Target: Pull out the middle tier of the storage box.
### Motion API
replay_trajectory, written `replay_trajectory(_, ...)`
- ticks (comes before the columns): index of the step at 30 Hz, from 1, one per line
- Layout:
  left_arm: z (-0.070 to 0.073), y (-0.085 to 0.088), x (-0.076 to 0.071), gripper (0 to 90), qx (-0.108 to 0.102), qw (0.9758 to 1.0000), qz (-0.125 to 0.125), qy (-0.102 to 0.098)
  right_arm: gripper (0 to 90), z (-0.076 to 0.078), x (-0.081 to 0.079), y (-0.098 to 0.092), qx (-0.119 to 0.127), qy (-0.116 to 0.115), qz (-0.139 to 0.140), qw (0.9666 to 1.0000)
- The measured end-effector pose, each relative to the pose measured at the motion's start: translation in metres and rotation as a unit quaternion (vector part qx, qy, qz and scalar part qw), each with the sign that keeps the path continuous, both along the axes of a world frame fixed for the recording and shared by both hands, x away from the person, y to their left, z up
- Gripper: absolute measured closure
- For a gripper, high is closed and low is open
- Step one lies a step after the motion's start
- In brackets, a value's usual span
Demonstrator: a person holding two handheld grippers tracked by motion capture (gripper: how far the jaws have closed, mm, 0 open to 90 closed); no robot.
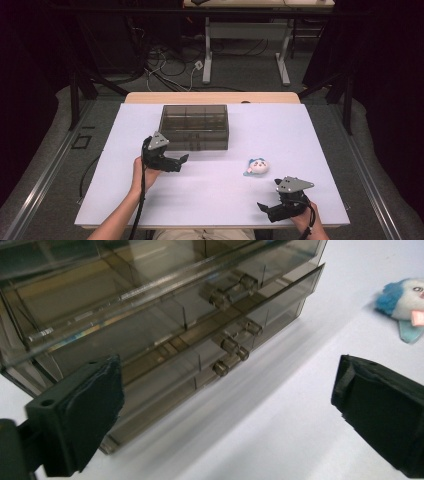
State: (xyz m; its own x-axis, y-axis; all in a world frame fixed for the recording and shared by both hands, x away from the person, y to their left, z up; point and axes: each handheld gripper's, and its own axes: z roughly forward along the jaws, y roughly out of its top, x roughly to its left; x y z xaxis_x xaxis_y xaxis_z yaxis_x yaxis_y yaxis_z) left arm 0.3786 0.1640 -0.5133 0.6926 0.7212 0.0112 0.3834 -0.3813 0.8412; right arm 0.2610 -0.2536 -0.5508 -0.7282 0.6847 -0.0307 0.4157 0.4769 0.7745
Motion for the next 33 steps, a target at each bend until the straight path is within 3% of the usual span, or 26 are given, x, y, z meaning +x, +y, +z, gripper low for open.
replay_trajectory(3,0.000,0.001,0.004,5.0,0.003,0.9998,-0.017,-0.007,0.0,0.000,0.000,0.000,-0.002,0.001,0.003,1.0000)
replay_trajectory(7,-0.001,-0.002,0.007,16.4,0.023,0.9994,-0.009,-0.025,0.0,-0.002,0.000,0.000,0.001,0.002,0.000,1.0000)
replay_trajectory(17,-0.005,0.002,0.012,33.1,0.058,0.9963,-0.019,-0.061,0.0,-0.003,0.001,0.002,-0.002,0.008,0.003,1.0000)
replay_trajectory(33,-0.016,-0.001,0.013,42.2,0.094,0.9916,-0.031,-0.083,0.0,-0.002,-0.001,0.003,-0.005,0.003,0.004,1.0000)
